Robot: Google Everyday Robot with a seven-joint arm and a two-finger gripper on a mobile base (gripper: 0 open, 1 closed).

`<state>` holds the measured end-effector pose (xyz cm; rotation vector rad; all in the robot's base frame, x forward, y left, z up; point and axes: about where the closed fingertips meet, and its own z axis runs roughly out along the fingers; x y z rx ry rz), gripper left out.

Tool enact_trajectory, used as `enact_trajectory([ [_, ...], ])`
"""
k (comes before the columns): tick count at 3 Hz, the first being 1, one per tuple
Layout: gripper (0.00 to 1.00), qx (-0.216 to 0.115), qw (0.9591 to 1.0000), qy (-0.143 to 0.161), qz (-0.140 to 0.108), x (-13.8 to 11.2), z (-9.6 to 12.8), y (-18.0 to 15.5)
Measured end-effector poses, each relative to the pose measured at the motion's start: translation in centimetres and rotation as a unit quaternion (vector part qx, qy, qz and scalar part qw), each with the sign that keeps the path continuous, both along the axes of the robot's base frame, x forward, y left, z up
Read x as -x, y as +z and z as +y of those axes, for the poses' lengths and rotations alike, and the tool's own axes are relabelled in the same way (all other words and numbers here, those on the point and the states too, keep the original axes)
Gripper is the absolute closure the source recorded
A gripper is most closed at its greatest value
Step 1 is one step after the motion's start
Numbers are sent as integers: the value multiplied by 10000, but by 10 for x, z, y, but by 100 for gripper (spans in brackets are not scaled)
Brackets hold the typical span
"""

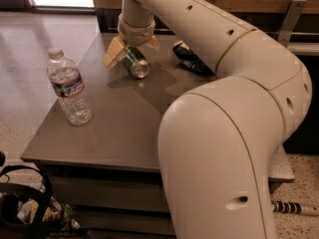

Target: Place green can upright

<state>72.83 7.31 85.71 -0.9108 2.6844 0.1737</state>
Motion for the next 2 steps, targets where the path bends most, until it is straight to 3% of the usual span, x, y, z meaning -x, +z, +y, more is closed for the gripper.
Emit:
enact_trajectory([
  [2,0,271,9994,-81,223,-9,9,-18],
])
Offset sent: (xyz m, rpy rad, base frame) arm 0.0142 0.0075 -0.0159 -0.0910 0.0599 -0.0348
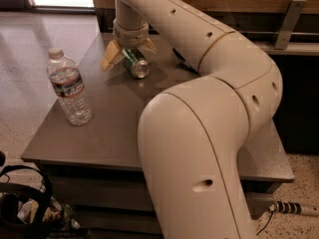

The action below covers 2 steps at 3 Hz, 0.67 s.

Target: Place green can upright

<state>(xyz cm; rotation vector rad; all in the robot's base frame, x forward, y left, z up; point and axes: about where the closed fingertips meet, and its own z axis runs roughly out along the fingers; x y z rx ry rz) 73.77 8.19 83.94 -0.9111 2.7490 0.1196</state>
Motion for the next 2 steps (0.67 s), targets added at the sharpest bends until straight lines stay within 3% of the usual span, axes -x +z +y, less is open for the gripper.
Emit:
enact_trajectory([
  [1,0,322,9993,-203,6,-4,-4,-7],
  [2,20,361,9991,-223,2,-6,-2,-12],
])
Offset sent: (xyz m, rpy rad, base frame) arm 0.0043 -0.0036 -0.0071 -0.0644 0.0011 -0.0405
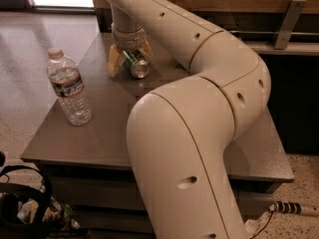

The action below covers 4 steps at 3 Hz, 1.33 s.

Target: Place green can upright

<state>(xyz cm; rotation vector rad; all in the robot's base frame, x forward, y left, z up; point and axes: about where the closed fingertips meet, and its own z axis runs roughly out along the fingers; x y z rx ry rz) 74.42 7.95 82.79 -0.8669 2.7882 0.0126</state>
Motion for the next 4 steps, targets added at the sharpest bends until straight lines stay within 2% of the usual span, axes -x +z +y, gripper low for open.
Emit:
enact_trajectory([
  [2,67,-3,10000,12,6,-2,3,-6],
  [3,100,-9,10000,36,-2,-3,5,-7],
  [4,100,-11,10000,43,-6,-3,5,-6],
])
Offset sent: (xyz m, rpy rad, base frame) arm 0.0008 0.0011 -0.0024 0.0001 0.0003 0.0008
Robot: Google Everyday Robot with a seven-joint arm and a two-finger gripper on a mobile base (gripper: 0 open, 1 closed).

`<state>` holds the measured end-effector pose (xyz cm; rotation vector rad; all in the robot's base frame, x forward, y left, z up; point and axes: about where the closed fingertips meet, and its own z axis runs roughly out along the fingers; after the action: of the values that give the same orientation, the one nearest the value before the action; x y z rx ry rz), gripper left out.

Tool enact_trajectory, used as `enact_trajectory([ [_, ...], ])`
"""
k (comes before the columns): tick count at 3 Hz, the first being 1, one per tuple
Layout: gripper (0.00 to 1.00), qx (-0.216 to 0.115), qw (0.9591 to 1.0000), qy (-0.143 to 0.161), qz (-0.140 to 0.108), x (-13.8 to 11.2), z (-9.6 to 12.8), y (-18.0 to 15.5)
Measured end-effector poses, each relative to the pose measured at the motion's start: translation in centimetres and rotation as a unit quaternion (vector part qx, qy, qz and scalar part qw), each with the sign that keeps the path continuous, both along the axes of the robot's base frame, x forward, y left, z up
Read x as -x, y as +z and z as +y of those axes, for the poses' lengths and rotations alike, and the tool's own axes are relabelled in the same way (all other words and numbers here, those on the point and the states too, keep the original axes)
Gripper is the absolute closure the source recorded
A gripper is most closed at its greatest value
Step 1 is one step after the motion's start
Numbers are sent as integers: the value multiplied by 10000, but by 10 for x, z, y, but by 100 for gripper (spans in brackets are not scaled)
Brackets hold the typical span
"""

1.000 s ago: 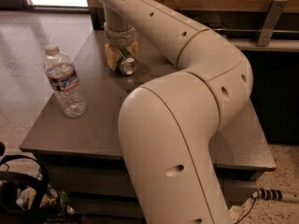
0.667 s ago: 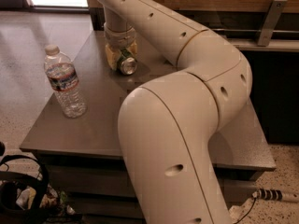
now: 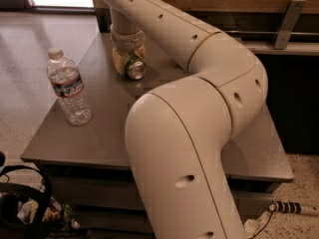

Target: Place green can upright

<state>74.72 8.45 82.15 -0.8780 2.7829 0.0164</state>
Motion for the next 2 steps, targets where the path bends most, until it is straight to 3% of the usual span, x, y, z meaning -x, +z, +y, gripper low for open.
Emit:
enact_trajectory([
  [1,100,0,10000,0,0,0,0,0],
  [2,100,-153,9990,-42,-429,-2,-10,22],
])
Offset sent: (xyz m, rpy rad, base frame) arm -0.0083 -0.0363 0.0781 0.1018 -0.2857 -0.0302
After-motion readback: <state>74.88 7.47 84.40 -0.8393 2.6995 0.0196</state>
